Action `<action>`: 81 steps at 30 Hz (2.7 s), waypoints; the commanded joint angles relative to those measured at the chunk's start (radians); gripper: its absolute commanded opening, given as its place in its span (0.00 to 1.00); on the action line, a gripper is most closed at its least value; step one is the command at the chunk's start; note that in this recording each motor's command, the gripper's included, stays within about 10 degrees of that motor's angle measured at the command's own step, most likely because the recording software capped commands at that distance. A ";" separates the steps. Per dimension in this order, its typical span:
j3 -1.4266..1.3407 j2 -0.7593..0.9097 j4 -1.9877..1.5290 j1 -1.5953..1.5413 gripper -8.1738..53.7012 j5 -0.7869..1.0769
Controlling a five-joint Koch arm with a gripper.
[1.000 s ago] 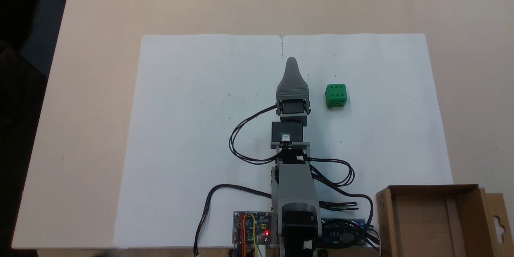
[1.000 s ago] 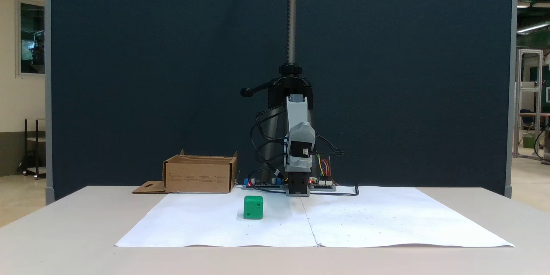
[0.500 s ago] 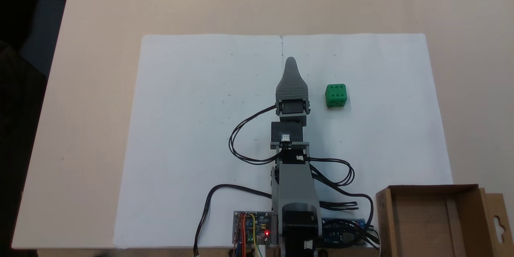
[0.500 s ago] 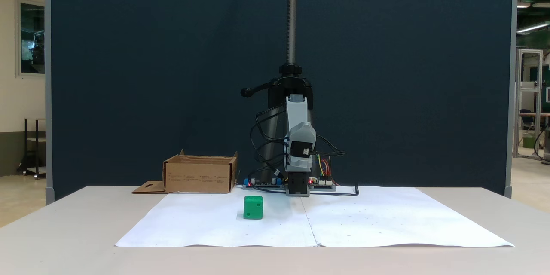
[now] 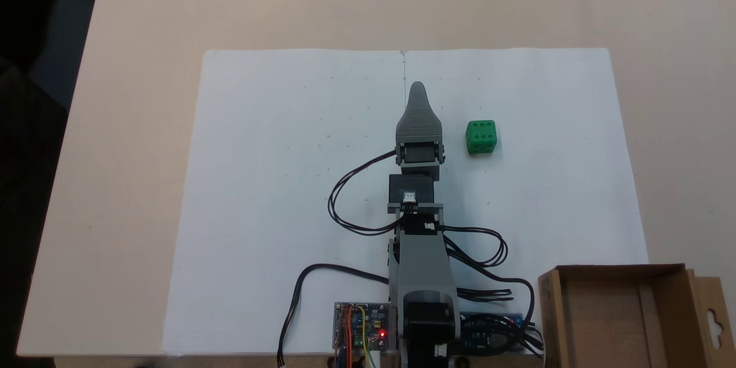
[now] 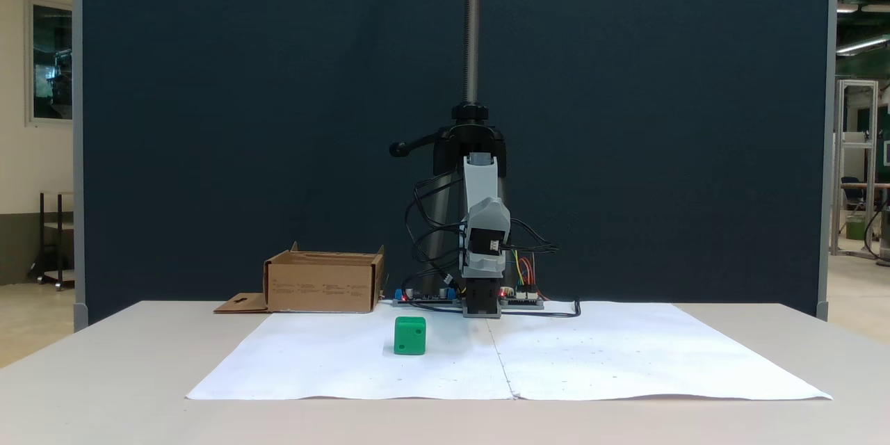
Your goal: Grasp a green dice and put it in the bin.
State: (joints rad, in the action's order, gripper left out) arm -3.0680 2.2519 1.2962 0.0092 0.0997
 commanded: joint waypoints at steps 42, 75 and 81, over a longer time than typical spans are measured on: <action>0.793 0.057 -1.578 0.072 0.80 0.043; 1.499 -0.723 -2.134 0.345 0.83 0.385; 1.499 -0.744 -2.135 0.430 0.84 0.399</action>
State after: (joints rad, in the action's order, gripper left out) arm -1.6045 1.4926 -0.8176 0.4157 0.3973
